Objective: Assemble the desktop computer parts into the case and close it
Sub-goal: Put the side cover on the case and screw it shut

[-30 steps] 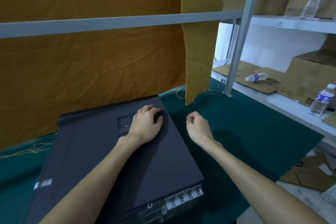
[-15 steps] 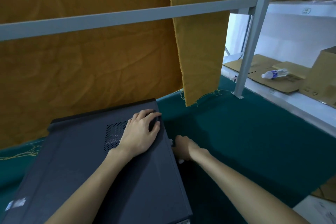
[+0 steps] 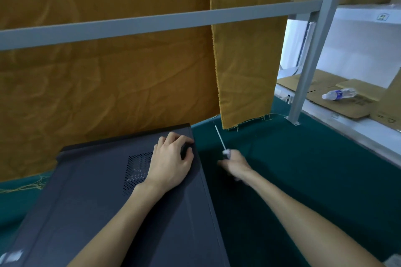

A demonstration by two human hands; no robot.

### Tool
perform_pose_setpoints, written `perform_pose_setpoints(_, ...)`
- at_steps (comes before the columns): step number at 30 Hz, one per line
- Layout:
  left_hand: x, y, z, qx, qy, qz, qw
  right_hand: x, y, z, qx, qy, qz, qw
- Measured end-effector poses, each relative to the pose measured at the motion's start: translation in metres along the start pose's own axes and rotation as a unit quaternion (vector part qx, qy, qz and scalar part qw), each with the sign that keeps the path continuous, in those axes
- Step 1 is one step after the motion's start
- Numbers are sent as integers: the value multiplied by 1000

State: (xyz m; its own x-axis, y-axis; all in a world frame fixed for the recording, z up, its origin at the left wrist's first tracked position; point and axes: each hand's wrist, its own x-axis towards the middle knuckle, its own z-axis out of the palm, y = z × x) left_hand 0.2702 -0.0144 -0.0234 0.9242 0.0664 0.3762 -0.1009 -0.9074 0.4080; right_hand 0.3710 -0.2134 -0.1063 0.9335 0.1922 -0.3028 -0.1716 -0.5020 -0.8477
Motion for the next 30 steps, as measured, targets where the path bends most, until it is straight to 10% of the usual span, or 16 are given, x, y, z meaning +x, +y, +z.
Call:
perform_pose_setpoints(5, 7, -9, 1, -47, -1, -16, 999, 44, -13, 14, -203, 86, -46, 974)
perform_pose_setpoints(30, 7, -11, 1, -55, -3, -17, 998, 78, -40, 28, -185, 80, -43, 979)
